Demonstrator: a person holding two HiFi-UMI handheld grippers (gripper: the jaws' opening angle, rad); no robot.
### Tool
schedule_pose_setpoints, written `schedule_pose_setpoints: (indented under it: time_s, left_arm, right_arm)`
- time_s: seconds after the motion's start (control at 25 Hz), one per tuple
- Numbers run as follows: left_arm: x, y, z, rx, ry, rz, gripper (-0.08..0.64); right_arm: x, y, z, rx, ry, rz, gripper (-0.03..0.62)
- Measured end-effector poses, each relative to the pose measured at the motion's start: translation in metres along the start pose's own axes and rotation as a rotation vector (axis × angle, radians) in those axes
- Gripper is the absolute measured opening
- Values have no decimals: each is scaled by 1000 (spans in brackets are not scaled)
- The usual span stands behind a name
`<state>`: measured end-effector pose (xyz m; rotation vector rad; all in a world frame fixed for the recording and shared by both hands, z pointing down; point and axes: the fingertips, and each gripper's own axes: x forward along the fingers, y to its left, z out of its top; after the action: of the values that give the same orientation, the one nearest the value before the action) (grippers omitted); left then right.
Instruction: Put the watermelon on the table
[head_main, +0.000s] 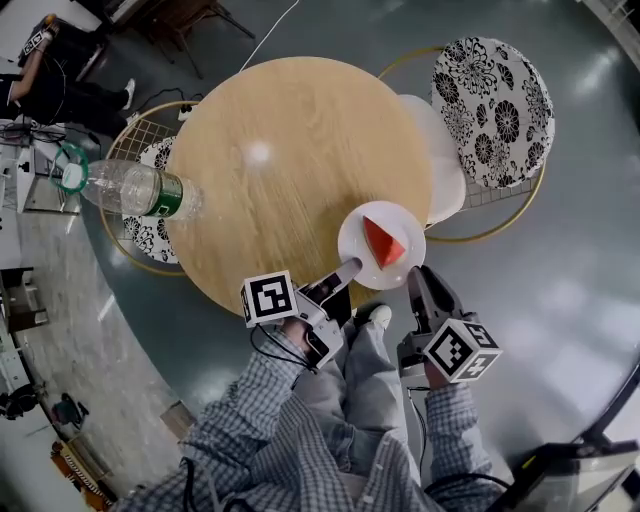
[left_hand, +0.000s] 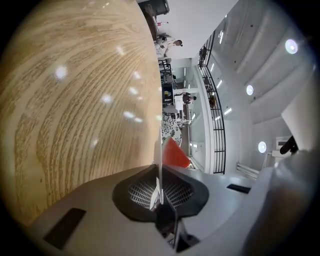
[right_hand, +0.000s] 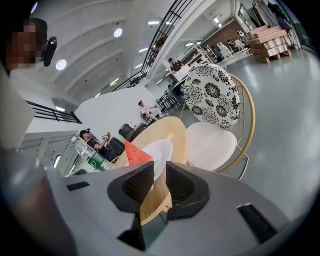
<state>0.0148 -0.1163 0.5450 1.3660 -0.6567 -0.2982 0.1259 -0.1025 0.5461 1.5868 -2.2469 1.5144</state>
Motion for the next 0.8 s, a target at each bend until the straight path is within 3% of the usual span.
schedule_pose_setpoints:
  time_s: [0.2,0.8]
  left_arm:
    - [3,17,4,22,13,68,34]
    - [14,37,13,12,18,175,21]
  right_arm:
    - [10,-10,-4,5,19,-24,81]
    - [29,-27,-7,11,37,-92,77]
